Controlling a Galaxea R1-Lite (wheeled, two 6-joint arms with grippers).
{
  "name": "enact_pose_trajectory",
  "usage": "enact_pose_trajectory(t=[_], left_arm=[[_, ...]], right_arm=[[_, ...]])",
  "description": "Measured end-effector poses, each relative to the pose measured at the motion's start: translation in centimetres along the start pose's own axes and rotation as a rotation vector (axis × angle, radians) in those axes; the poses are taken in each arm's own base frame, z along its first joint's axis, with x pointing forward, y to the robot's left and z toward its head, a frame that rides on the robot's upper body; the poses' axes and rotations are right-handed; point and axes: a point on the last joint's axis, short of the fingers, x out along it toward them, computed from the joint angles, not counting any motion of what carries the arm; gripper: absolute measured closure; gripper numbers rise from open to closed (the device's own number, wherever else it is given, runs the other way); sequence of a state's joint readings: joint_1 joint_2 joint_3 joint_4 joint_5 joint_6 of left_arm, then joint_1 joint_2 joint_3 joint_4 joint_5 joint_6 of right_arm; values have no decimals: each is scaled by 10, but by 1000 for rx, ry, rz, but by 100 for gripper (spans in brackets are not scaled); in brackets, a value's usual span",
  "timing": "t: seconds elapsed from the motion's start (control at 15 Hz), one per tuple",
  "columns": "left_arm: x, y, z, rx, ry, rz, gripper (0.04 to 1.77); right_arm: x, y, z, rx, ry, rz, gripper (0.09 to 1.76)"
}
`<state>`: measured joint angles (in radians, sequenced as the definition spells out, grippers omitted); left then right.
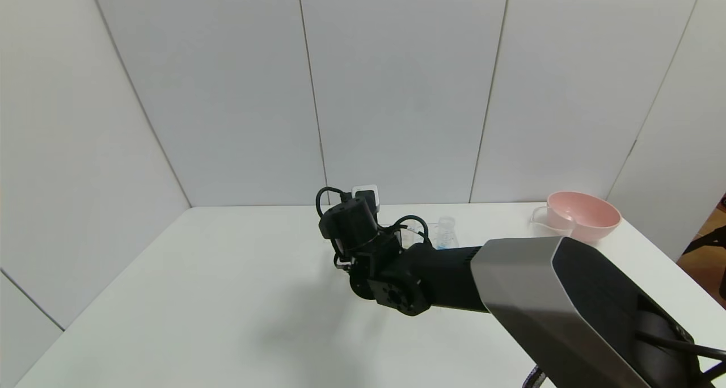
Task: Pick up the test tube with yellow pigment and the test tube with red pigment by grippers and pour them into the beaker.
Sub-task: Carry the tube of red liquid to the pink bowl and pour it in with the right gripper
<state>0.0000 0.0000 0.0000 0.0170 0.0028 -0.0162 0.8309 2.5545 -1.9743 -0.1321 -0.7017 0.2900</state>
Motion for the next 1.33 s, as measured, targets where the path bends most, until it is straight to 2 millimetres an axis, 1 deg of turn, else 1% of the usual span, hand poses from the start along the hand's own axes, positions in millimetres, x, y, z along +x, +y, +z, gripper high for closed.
enact_pose_trajectory(t=[0.27,0.33,0.47,0.8,0.93,1.07,1.2,1.33], left_arm=[[0,0,0,0,0,0,9],[0,0,0,0,0,0,9],[0,0,0,0,0,0,9],[0,0,0,0,0,0,9],[0,0,0,0,0,0,9],[0,0,0,0,0,0,9],[0,0,0,0,0,0,9],[0,0,0,0,0,0,9]], right_arm=[[-1,-1,2,-1,0,0,134],[-3,-1,5,2,-5,1,134],[-11,-3,19,18,-28,8,134],[-46,-11,71,66,-110,48,134],[-62,-17,89,67,-135,60,134],[-76,-23,98,48,-140,75,134],[-88,-32,100,10,-119,109,134],[-102,-45,100,-31,-90,156,134]])
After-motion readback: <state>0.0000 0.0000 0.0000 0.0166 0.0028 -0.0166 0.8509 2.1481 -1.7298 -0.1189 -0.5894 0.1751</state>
